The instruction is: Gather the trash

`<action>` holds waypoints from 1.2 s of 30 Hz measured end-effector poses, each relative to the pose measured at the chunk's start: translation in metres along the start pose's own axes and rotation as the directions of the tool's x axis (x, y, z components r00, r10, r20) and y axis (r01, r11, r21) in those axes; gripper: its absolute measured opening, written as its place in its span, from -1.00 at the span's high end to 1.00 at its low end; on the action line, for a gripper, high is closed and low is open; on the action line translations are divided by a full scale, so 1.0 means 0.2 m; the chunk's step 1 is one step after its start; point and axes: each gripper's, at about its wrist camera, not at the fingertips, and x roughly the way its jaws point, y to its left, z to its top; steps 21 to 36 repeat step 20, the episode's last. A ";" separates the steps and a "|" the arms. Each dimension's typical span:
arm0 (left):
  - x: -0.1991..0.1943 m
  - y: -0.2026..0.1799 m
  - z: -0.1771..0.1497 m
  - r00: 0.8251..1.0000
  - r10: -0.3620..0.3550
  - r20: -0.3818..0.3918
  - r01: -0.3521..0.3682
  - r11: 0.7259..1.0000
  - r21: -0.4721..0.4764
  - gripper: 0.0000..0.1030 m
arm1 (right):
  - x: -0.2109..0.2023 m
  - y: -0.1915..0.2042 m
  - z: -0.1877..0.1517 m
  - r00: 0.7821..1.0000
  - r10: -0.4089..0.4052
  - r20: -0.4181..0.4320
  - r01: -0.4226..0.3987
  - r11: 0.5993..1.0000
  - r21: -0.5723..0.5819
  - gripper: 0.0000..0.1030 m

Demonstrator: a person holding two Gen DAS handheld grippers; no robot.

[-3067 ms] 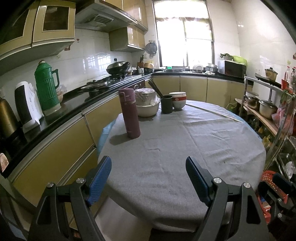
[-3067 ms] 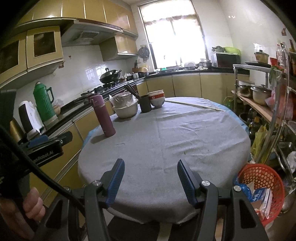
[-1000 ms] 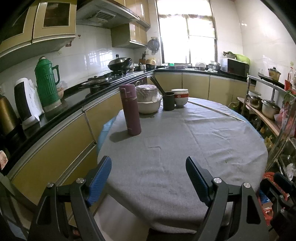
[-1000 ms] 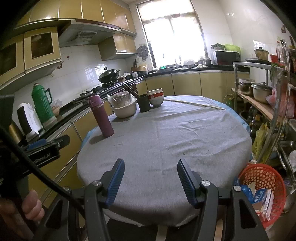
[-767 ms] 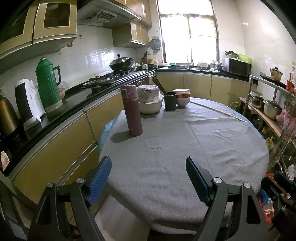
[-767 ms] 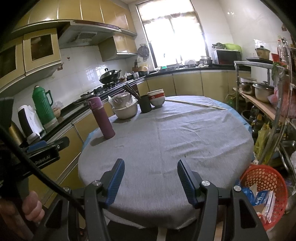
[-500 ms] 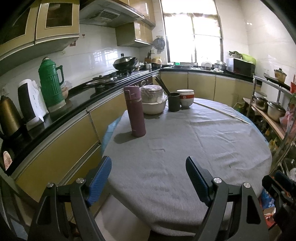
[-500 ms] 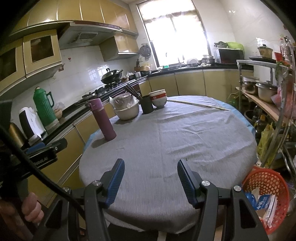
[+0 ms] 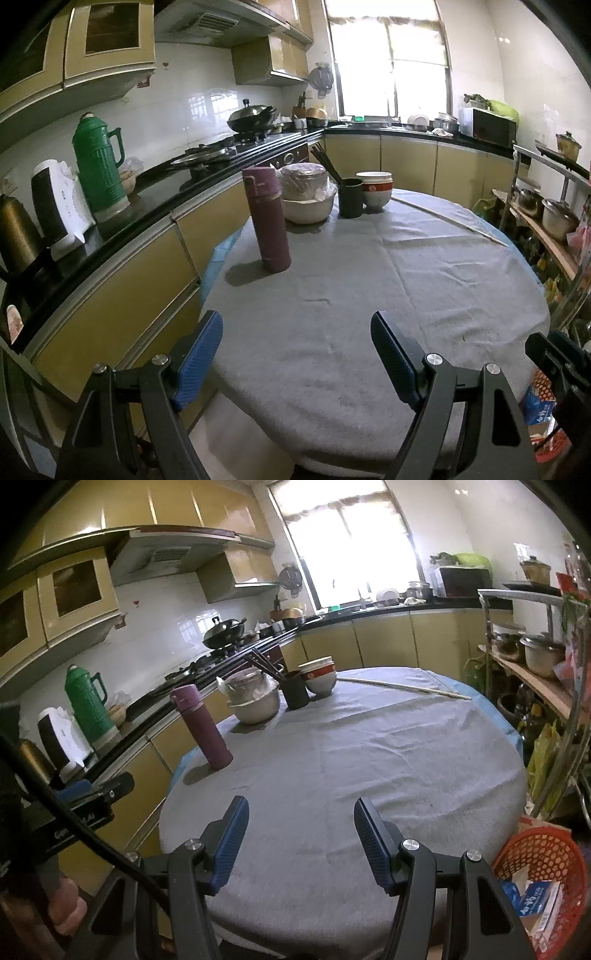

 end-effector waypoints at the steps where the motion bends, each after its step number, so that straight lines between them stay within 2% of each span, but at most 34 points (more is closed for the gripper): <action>1: 0.01 -0.01 0.00 1.000 0.001 -0.001 -0.001 1.000 0.003 -0.61 | 0.01 -0.01 0.01 1.000 -0.003 -0.001 0.003 1.000 0.005 -0.23; 16: 0.14 -0.09 0.08 0.999 -0.036 -0.013 0.036 0.999 0.032 -0.61 | 0.15 -0.11 0.06 0.998 -0.050 -0.027 0.051 0.998 0.040 -0.23; 20: 0.32 -0.13 0.11 0.996 -0.073 -0.059 0.075 0.997 0.034 -0.61 | 0.27 -0.17 0.07 0.996 -0.082 -0.046 0.084 0.996 0.041 -0.23; 36: 0.32 -0.13 0.11 0.996 -0.073 -0.059 0.075 0.997 0.034 -0.61 | 0.27 -0.17 0.07 0.996 -0.082 -0.046 0.084 0.996 0.041 -0.23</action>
